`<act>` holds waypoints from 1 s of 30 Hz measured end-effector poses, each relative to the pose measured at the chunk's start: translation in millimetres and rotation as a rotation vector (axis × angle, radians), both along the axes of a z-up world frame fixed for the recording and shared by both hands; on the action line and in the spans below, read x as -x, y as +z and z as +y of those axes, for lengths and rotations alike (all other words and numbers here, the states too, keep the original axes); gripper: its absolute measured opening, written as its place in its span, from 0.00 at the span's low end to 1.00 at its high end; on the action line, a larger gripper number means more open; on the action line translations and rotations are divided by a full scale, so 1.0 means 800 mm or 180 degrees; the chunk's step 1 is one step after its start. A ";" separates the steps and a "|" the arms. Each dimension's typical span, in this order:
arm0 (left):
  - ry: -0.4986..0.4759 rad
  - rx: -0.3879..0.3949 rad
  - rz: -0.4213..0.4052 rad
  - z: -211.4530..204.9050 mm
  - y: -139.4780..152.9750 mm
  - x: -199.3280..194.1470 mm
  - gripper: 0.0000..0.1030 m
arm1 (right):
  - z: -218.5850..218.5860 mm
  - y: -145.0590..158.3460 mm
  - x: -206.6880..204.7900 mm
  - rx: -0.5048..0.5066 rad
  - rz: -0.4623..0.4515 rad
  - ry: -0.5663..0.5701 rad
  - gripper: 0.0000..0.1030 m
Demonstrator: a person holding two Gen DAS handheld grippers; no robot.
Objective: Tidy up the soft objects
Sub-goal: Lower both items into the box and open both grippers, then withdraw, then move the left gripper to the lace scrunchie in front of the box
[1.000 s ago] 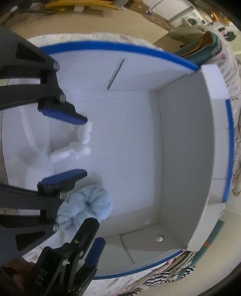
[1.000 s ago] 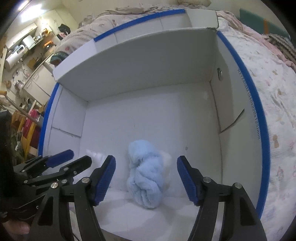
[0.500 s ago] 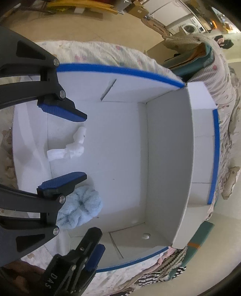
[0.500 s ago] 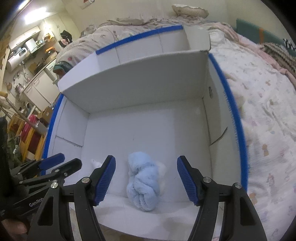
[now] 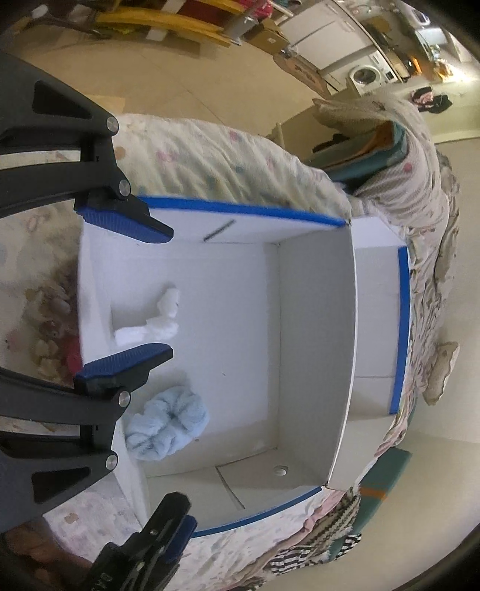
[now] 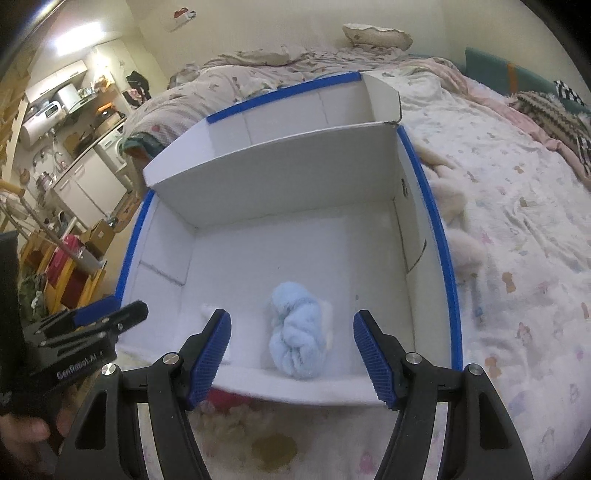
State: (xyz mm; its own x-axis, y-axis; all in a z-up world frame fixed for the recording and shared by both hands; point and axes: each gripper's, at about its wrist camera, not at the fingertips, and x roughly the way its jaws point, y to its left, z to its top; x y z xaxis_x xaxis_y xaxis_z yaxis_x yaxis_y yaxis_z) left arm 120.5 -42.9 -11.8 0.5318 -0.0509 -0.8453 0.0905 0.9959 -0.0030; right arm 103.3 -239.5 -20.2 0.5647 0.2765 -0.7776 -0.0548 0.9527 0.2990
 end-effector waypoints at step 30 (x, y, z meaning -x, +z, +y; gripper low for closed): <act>0.0767 0.0289 0.0411 0.134 -0.034 0.084 0.51 | -0.017 -0.034 0.078 -0.0148 0.0359 -0.0134 0.70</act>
State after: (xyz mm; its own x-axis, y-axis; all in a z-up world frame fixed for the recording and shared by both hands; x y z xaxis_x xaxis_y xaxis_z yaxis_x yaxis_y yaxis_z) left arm 53.6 64.4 -38.9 0.4262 -0.0145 -0.9045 -0.1557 0.9838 -0.0891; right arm 41.1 -253.1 -47.5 0.4863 0.2915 -0.8237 0.0214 0.9385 0.3448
